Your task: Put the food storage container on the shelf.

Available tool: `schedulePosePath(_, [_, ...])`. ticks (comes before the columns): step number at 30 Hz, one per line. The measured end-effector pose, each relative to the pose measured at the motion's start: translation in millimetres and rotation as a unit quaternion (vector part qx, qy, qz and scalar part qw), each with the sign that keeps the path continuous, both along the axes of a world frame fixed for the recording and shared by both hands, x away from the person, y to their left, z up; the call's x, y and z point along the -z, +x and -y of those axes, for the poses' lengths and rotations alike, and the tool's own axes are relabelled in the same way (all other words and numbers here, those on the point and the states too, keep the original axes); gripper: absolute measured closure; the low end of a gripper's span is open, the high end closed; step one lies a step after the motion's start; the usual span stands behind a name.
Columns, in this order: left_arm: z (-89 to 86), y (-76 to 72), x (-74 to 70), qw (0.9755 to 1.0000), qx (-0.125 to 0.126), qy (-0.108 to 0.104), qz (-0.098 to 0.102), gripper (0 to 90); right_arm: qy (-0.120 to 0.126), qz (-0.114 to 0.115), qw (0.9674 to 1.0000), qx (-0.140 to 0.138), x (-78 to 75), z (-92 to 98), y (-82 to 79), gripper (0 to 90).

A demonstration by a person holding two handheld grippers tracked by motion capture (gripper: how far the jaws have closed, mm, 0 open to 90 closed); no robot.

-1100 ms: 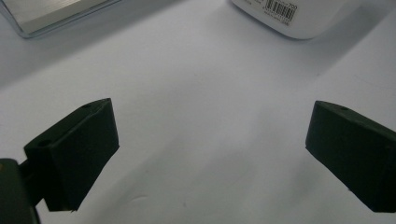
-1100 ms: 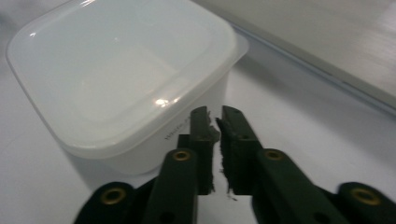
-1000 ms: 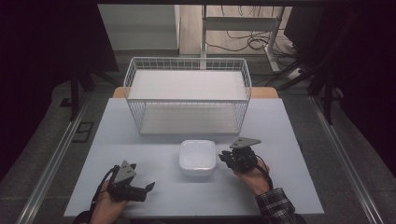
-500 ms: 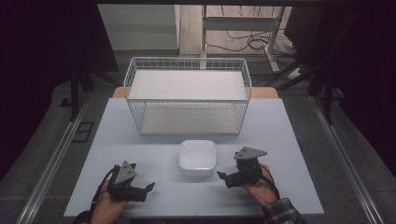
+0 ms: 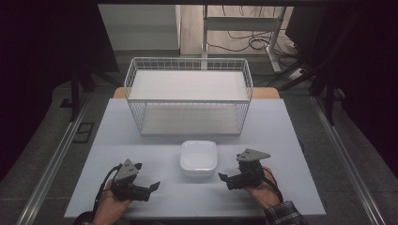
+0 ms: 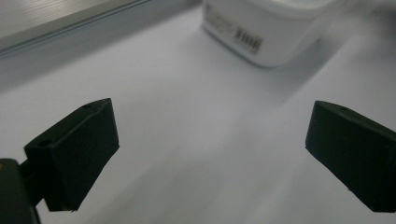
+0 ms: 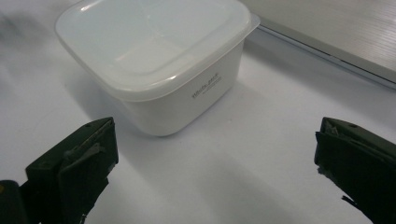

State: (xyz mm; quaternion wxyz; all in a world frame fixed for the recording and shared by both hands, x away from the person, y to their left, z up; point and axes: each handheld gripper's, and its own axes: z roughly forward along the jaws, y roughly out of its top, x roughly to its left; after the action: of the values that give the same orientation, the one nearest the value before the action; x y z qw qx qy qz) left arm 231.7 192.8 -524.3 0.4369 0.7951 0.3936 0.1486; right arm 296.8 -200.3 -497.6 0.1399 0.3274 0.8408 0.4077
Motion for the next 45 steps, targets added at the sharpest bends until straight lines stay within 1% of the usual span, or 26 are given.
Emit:
schedulePosePath(4, [12.4, 10.5, -10.2, 0.9997, 0.019, -0.017, 0.0, 2.5, 0.005, 0.004, 1.0, 0.007, -2.9, -2.0, 0.8, 0.0])
schedulePosePath(6, [20.1, 16.7, -14.2, 0.9995, 0.029, -0.014, 0.003, 2.5, 0.008, 0.01, 0.9999, 0.009, -4.1, -4.1, 1.2, 0.0])
schedulePosePath(8, [28.0, 23.0, -16.7, 0.9992, 0.04, -0.003, 0.007, 2.4, 0.006, 0.011, 0.9998, 0.015, -5.4, -7.5, 2.4, 0.0])
schedulePosePath(9, [34.6, 29.4, -18.4, 0.9985, 0.053, 0.0, 0.009, 1.4, 0.007, 0.01, 0.9999, 0.011, -6.7, -9.5, 3.4, 0.0])
schedulePosePath(12, [40.3, 35.9, -20.4, 0.9982, 0.059, -0.008, 0.005, 1.7, 0.008, 0.008, 0.9999, 0.006, -9.1, -11.9, 3.8, 0.0])
schedulePosePath(15, [49.7, 44.5, -24.1, 0.9977, 0.068, -0.006, 0.004, 2.9, 0.01, 0.008, 0.9999, 0.008, -14.5, -15.9, 4.1, 4.4])
schedulePosePath(16, [52.8, 47.6, -25.3, 0.9974, 0.072, -0.007, 0.004, 3.3, 0.005, 0.007, 0.9999, 0.008, -15.5, -16.8, 4.7, 4.9])
schedulePosePath(18, [60.2, 53.8, -27.9, 0.9972, 0.074, -0.008, 0.004, 4.3, 0.001, 0.001, 1.0, 0.001, -16.4, -19.5, 6.2, 6.1])
schedulePosePath(20, [64.8, 58.0, -29.3, 0.997, 0.077, -0.005, 0.004, 6.0, -0.006, -0.001, 1.0, 0.002, -16.4, -22.0, 7.3, 7.2])
schedulePosePath(21, [69.5, 62.2, -30.2, 0.9967, 0.081, -0.008, 0.002, 6.7, -0.001, -0.009, 1.0, 0.0, -16.2, -23.7, 9.0, 8.5])
schedulePosePath(24, [73.4, 66.6, -30.8, 0.9966, 0.082, -0.012, 0.001, 7.5, 0.001, -0.01, 0.9999, 0.0, -16.7, -26.1, 11.7, 9.3])
schedulePosePath(27, [78.8, 74.0, -31.9, 0.9966, 0.081, -0.008, 0.006, 7.5, 0.01, -0.013, 0.9999, -0.005, -18.8, -31.6, 18.1, 10.2])
schedulePosePath(31, [85.7, 85.2, -29.3, 0.9967, 0.08, 0.004, 0.003, 6.1, 0.007, -0.017, 0.9998, -0.011, -18.1, -41.3, 29.8, 10.2])
schedulePosePath(33, [87.6, 88.8, -25.0, 0.9966, 0.082, 0.004, -0.004, 5.5, 0.007, -0.026, 0.9996, -0.012, -15.6, -45.6, 35.0, 9.8])
schedulePosePath(34, [87.8, 90.0, -22.5, 0.9963, 0.085, 0.01, -0.008, 4.9, 0.005, -0.028, 0.9995, -0.012, -13.7, -47.6, 37.1, 9.6])
schedulePosePath(35, [86.8, 90.4, -20.7, 0.9964, 0.084, -0.001, -0.015, 4.0, 0.002, -0.029, 0.9995, -0.013, -11.7, -49.0, 38.5, 8.6])
schedulePosePath(36, [85.4, 91.4, -19.6, 0.9961, 0.084, -0.01, -0.025, 4.7, 0.009, -0.037, 0.9992, -0.013, -10.4, -49.3, 39.6, 8.6])
schedulePosePath(37, [83.7, 90.9, -18.0, 0.9948, 0.093, -0.023, -0.035, 6.9, 0.018, -0.055, 0.9982, -0.016, -8.8, -47.9, 41.6, 9.2])
schedulePosePath(38, [83.7, 90.9, -18.0, 0.9948, 0.093, -0.023, -0.035, 8.6, 0.018, -0.055, 0.9982, -0.016, -8.8, -47.9, 41.6, 9.2])
schedulePosePath(39, [82.5, 87.4, -16.6, 0.9941, 0.094, -0.036, -0.04, 11.4, 0.03, -0.075, 0.9965, -0.022, -7.8, -45.6, 41.4, 13.4])
schedulePosePath(40, [82.5, 87.4, -16.6, 0.9941, 0.094, -0.036, -0.04, 11.9, 0.03, -0.075, 0.9965, -0.022, -7.8, -45.6, 41.4, 13.4])
schedulePosePath(41, [81.1, 84.2, -15.3, 0.9923, 0.102, -0.05, -0.051, 14.9, 0.048, -0.095, 0.9939, -0.028, -6.0, -43.2, 39.0, 16.8])
schedulePosePath(42, [81.1, 84.2, -15.3, 0.9923, 0.102, -0.05, -0.051, 17.1, 0.048, -0.095, 0.9939, -0.028, -6.0, -43.2, 39.0, 16.8])
schedulePosePath(43, [80.4, 79.4, -13.9, 0.9917, 0.097, -0.059, -0.061, 18.0, 0.053, -0.109, 0.9923, -0.025, -4.6, -41.7, 35.6, 16.9])
schedulePosePath(44, [80.4, 79.4, -13.9, 0.9917, 0.097, -0.059, -0.061, 18.9, 0.053, -0.109, 0.9923, -0.025, -4.6, -41.7, 35.6, 16.9])
schedulePosePath(45, [79.4, 76.3, -13.9, 0.9907, 0.093, -0.064, -0.075, 20.2, 0.051, -0.122, 0.991, -0.02, -5.4, -40.6, 31.4, 20.4])
